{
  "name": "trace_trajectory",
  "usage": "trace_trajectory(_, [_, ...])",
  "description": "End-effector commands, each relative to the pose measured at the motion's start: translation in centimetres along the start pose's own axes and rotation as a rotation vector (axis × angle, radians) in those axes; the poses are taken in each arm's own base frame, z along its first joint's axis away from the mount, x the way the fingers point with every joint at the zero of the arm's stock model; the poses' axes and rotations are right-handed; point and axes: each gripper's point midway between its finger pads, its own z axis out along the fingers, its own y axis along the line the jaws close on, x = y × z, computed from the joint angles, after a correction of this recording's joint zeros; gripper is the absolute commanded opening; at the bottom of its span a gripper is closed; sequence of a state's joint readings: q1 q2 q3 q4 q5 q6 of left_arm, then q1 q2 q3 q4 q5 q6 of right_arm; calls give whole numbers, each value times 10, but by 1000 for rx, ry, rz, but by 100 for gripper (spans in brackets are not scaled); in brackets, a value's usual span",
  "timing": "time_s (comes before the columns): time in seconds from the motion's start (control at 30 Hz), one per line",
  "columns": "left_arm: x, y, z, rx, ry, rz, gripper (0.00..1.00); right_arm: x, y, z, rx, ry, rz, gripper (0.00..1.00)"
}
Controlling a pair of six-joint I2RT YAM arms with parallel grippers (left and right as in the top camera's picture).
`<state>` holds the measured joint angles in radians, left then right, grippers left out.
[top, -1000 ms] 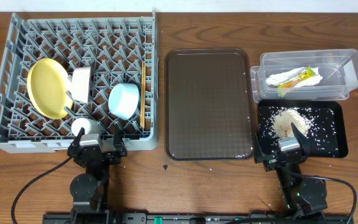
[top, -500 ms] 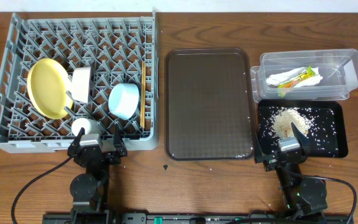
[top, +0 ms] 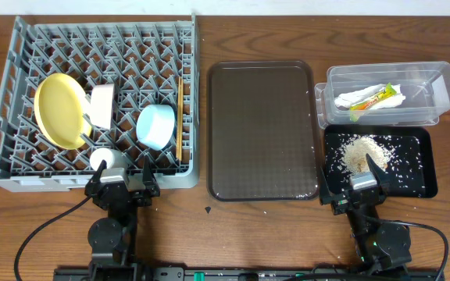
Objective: Sort waste into correct bins and load items into the dishwasher
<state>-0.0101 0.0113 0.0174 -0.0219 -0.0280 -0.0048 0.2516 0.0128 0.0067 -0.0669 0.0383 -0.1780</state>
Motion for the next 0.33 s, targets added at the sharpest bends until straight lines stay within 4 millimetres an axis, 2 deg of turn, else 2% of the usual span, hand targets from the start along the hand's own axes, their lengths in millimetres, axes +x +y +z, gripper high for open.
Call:
trace_trajectory(0.0, [18,4,1,-21,61,-11,93,2,-5,0,22,7,-9,99])
trace_trajectory(0.3, [18,4,1,-21,61,-11,93,2,-5,0,22,7,-9,99])
